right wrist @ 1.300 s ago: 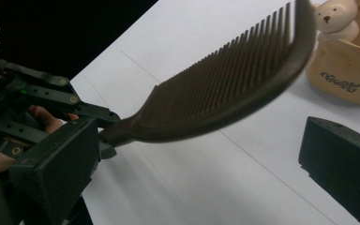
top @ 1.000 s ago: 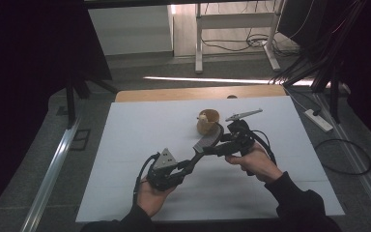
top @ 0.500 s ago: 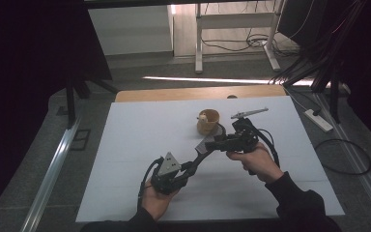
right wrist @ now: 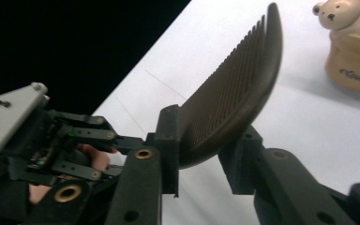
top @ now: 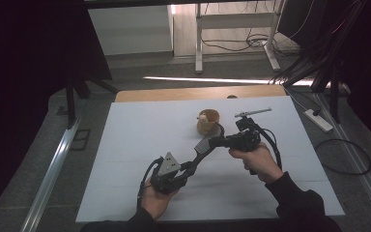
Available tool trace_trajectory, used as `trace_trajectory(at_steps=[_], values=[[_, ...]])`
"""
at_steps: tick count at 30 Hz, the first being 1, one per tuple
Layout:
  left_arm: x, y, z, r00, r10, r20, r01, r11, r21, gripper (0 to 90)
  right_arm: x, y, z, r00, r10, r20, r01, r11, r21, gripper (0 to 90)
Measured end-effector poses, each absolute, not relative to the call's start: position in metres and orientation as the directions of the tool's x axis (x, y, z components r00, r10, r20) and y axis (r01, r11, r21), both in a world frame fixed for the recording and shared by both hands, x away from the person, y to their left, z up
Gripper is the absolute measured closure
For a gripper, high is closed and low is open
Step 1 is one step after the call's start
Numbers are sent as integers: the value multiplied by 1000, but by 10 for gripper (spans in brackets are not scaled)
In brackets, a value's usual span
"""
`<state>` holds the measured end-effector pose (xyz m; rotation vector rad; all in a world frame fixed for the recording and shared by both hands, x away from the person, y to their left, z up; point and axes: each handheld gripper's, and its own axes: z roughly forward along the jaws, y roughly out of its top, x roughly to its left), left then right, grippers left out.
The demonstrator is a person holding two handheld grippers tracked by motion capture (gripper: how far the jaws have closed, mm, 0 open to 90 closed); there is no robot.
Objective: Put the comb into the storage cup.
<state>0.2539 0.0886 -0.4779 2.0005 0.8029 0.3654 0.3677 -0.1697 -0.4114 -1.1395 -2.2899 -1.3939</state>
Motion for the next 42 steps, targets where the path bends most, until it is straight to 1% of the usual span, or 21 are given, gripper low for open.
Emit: trace_trajectory(at_steps=[5, 6, 9, 10, 12, 14, 17, 20, 22, 24, 27, 30, 35, 36, 42], values=[[256, 87, -481, 748, 661, -56, 402, -385, 831, 718, 370, -171, -414, -626, 432, 649, 769, 207, 605, 829], [257, 87, -481, 751, 657, -60, 407, -390, 826, 717, 370, -170, -414, -614, 421, 668, 781, 202, 591, 835], [259, 87, -483, 759, 648, -66, 414, -401, 817, 705, 369, -169, -414, -622, 423, 659, 775, 215, 594, 838], [259, 87, -483, 760, 647, -64, 412, -402, 818, 685, 369, -168, -414, -625, 427, 653, 772, 219, 596, 838], [259, 86, -482, 758, 649, -64, 413, -402, 817, 604, 369, -169, -414, -629, 436, 643, 768, 221, 601, 838], [260, 86, -481, 758, 649, -70, 420, -403, 813, 557, 369, -169, -414, -628, 431, 648, 769, 214, 602, 838], [262, 87, -481, 749, 656, -95, 443, -390, 807, 466, 368, -170, -412, -637, 431, 639, 760, 212, 615, 838], [264, 88, -482, 745, 657, -115, 464, -387, 797, 348, 367, -171, -411, -662, 410, 627, 738, 213, 640, 838], [265, 89, -482, 745, 655, -123, 471, -387, 793, 308, 366, -172, -409, -678, 399, 618, 724, 213, 657, 838], [266, 89, -483, 739, 660, -135, 484, -380, 788, 240, 366, -172, -408, -692, 386, 610, 710, 213, 672, 837], [267, 90, -483, 738, 656, -158, 504, -380, 776, 165, 365, -173, -407, -708, 377, 597, 695, 217, 686, 837], [269, 92, -484, 737, 652, -179, 520, -377, 766, 108, 364, -174, -406, -719, 371, 587, 682, 221, 697, 837], [269, 92, -487, 737, 652, -179, 536, -402, 743, 42, 363, -175, -405, -735, 366, 570, 664, 222, 714, 837], [269, 92, -487, 736, 653, -177, 537, -406, 740, 38, 363, -175, -405, -736, 367, 569, 663, 221, 715, 837], [270, 98, -488, 729, 644, -232, 570, -382, 727, 24, 363, -177, -405, -741, 374, 558, 655, 220, 723, 836]])
